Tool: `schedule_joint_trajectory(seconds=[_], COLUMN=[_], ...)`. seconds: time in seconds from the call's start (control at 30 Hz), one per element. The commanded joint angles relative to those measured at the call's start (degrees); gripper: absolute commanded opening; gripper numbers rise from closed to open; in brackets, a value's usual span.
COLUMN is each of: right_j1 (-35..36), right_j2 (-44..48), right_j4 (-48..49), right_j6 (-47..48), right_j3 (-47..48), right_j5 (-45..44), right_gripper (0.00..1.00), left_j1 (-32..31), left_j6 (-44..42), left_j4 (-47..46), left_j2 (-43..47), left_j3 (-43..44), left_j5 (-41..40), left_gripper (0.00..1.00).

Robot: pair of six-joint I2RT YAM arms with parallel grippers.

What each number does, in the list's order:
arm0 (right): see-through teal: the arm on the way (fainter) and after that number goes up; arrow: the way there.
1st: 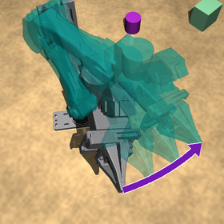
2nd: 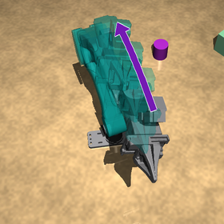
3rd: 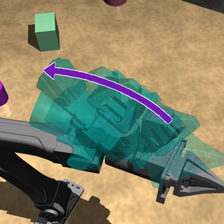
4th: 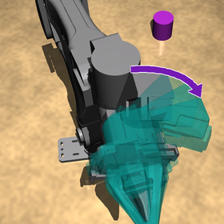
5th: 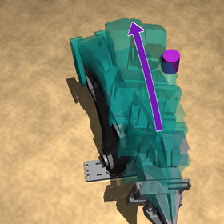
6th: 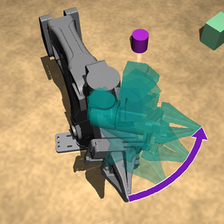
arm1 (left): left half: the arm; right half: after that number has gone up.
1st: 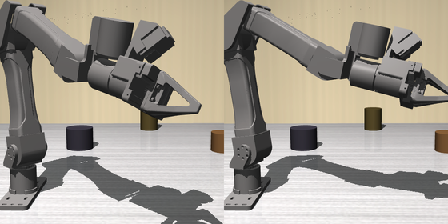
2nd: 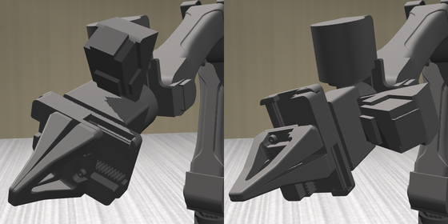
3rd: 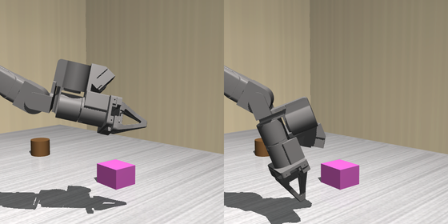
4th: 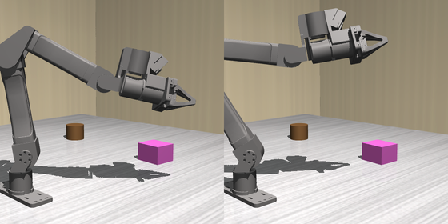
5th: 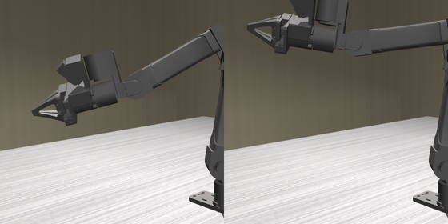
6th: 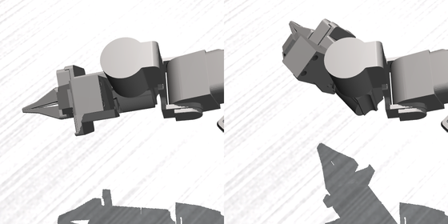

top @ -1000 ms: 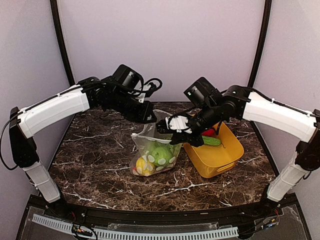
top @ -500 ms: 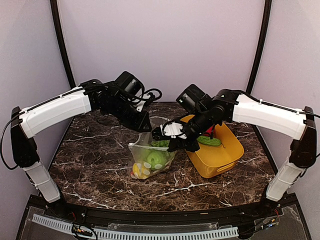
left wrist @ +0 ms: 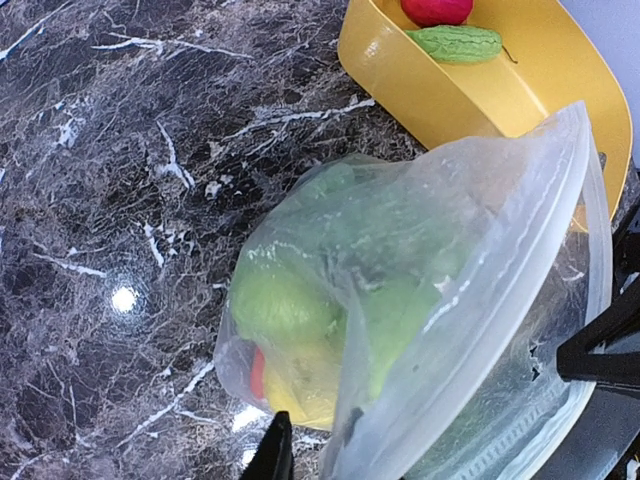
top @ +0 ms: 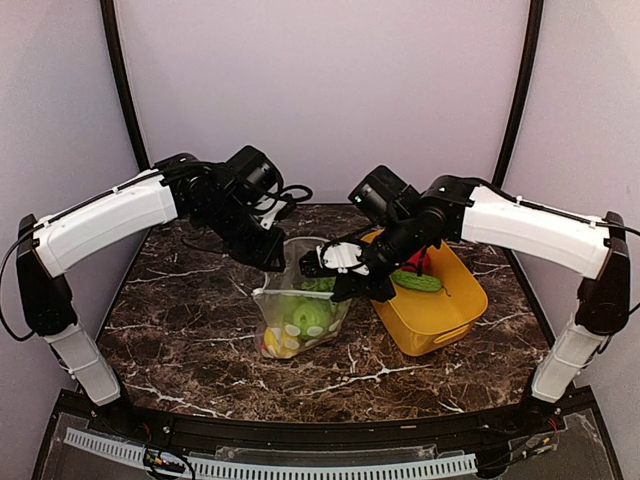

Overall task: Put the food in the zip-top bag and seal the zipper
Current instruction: Adjust the zipper food storage bag at the center of the board, then pick up the fake vegetable from the bin.

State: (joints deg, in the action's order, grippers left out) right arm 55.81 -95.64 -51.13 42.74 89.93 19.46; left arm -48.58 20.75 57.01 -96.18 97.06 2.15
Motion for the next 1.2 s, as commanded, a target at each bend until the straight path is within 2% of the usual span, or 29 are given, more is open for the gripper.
schedule_joint_trajectory(seconds=[0.0,0.07,0.27,0.47,0.53,0.63,0.8,0.93,1.17], right_j1=[0.75,0.78,0.85,0.03,-1.85,-6.76,-17.84,-25.81,-32.83], right_j2=[-0.82,-0.93,-0.72,2.09,5.29,9.75,12.23,12.21,6.25], right_j4=[-0.41,-0.54,-0.55,-4.29,-4.51,-4.11,-1.97,0.26,1.12], right_j6=[-0.81,-0.98,-1.28,-1.13,-1.0,-1.48,-3.62,-3.6,-2.08], right_j3=[2.25,2.35,2.2,4.23,3.32,1.75,-1.17,-4.78,-9.56], right_j5=[0.42,0.33,0.13,1.78,2.72,6.13,9.81,12.05,4.24], right_gripper=[0.03,0.02,0.06,0.24,0.37,0.45,0.47,0.44,0.37], left_j1=[0.24,0.25,0.26,0.24,0.24,0.24,0.24,0.26,0.25], left_j6=[0.64,0.88,0.25,-0.52,-0.49,-0.1,0.29,0.1,0.49], left_j4=[5.06,6.08,6.79,5.16,5.21,4.38,1.63,1.05,-1.59], left_j2=[2.87,2.42,2.24,2.34,2.47,3.08,3.69,3.42,4.5], left_j3=[1.31,1.98,3.97,4.2,3.74,1.45,-0.35,-0.46,-2.5], left_j5=[-0.93,-1.42,-1.4,-1.28,-1.21,-1.25,-0.96,-0.77,0.01], left_gripper=[0.13,0.07,0.01,0.01,0.01,0.01,0.01,0.01,0.01])
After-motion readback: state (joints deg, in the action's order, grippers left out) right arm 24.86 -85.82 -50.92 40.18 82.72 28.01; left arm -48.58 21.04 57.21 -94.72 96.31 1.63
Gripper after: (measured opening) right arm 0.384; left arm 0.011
